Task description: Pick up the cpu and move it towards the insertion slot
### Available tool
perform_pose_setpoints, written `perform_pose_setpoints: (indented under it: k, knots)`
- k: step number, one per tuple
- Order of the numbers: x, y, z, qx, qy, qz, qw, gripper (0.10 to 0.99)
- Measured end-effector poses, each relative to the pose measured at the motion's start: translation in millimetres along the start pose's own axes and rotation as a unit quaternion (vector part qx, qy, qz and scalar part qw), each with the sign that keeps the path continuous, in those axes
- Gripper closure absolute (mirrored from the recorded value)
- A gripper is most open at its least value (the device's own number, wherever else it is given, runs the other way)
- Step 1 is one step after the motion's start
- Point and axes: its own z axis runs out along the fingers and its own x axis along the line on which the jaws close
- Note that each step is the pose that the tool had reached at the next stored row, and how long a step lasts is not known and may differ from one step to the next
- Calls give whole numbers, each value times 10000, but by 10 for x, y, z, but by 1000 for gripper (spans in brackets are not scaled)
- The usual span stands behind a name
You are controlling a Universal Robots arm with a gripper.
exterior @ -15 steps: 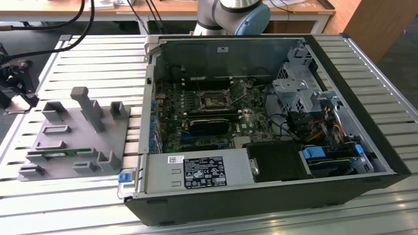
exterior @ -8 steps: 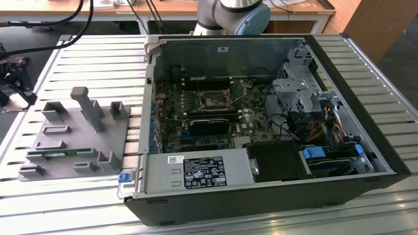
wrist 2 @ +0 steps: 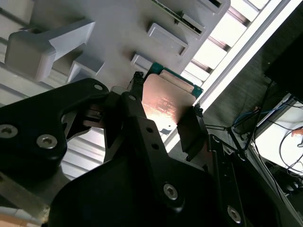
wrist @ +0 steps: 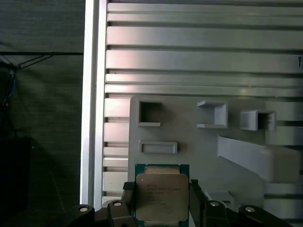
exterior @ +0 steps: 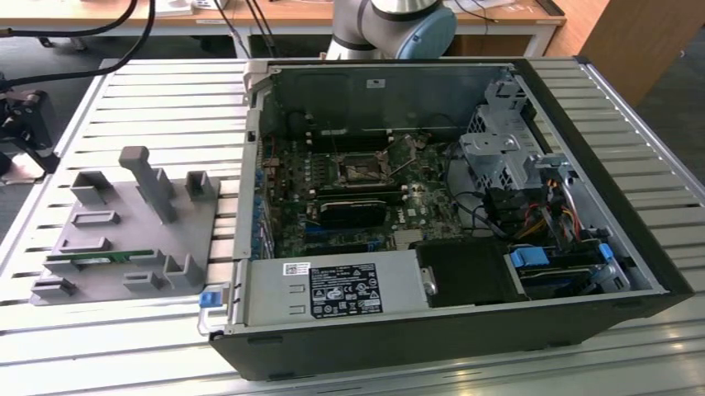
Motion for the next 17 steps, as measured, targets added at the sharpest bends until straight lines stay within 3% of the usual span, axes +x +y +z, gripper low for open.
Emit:
perform_pose_setpoints:
  k: [17]
  knots:
    - [0, 17, -183, 0, 0, 0, 10000, 549]
